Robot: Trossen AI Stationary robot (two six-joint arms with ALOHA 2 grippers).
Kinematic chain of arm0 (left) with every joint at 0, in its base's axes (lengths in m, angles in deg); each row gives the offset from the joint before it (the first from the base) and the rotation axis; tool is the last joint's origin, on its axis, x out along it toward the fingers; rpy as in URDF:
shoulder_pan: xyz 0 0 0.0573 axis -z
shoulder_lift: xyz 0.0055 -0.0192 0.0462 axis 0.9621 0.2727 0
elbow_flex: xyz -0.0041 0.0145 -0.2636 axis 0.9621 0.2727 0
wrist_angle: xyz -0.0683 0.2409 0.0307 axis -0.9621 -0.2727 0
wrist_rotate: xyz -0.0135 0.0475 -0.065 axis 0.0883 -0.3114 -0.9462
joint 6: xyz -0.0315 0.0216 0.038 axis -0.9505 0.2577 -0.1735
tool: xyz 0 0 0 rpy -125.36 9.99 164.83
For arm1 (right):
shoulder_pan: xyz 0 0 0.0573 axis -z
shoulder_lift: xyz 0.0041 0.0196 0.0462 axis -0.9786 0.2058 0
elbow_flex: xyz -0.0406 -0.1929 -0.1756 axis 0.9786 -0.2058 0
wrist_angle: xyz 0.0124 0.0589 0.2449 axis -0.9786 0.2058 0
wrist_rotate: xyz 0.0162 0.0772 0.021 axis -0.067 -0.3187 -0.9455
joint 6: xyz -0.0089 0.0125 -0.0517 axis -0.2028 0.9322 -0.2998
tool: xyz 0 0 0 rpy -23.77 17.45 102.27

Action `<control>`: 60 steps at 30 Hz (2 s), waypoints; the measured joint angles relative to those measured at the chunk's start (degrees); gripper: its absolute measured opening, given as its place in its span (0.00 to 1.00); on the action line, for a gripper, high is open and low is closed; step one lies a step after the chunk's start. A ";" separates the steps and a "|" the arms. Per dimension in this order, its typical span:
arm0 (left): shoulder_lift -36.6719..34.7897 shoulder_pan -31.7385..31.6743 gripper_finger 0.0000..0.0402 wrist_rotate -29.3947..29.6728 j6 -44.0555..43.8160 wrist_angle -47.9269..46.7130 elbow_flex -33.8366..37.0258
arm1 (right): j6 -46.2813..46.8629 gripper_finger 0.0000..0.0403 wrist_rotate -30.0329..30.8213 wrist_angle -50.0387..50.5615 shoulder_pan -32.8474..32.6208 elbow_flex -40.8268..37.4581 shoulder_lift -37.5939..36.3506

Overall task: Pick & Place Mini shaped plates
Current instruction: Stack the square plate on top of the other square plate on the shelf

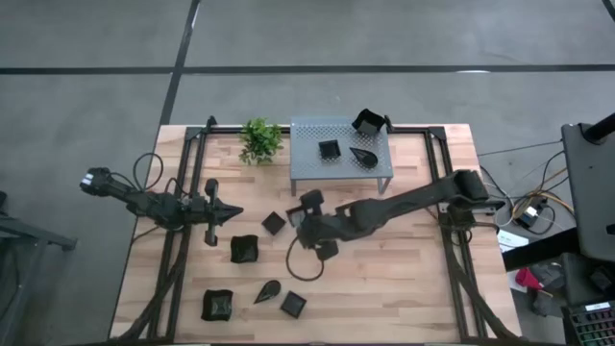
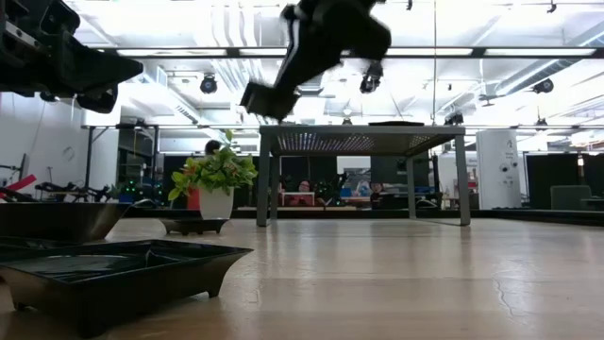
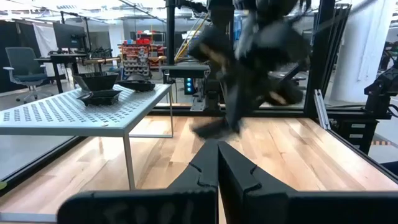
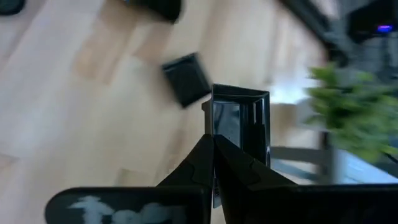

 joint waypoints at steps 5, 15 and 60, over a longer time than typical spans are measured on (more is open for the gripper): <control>0.02 0.00 0.00 0.00 0.00 0.10 0.00 | 0.85 0.02 4.84 1.09 0.14 -0.66 -5.34; 0.02 0.02 0.00 0.00 -0.01 0.18 0.00 | 5.78 0.02 12.39 5.08 4.59 -0.70 -12.22; 0.04 0.02 0.00 0.00 0.01 0.15 0.00 | -9.73 0.02 6.16 3.66 23.02 -7.48 -10.95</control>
